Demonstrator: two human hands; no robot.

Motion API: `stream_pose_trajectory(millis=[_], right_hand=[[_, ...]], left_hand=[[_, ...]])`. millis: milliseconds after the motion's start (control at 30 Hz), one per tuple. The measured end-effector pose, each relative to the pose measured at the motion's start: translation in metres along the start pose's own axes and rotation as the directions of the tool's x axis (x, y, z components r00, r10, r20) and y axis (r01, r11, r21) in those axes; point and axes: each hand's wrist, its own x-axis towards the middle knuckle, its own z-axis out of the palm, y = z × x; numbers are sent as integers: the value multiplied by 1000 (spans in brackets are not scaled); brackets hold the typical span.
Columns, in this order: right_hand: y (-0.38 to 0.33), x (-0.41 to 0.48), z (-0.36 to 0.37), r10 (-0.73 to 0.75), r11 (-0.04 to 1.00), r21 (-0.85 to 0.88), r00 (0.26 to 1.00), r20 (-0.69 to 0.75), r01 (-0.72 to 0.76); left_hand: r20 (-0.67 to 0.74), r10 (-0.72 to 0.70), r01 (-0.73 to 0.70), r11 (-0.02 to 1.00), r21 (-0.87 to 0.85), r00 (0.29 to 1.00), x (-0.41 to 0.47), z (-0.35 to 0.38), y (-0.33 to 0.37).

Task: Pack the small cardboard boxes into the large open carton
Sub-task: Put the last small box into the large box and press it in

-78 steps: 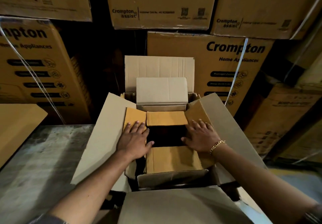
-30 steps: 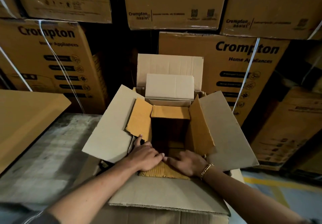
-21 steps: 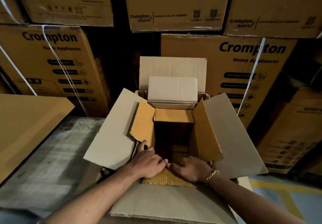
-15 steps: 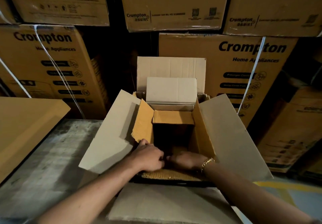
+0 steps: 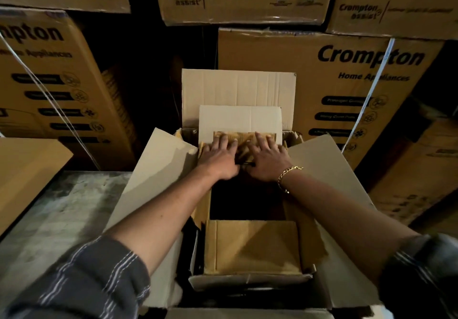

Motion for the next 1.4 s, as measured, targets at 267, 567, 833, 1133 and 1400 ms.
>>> stream_pose_trajectory(millis=[267,567,833,1133,1400], right_hand=[[13,62,34,9,990,138,1000,-1,-9],[11,53,83,0,993,112,982,-191,22],[14,59,80,-12,994,107,989,-150,28],[16,17,46,-40,996,75,991,-126,50],[10,-60,20,-95,930,367,954,284,-17]], left_hand=[[-126,-38,30,998,-60,991,71,32,-21],[-340,23,-24,1000,1,940,75,81,-29],[-308,18,-20,1000,-5,951,76,77,-28],[-240,68,-60,997,42,968,40,57,-28],[-194,71,-58,996,72,978,-20,46,-14]])
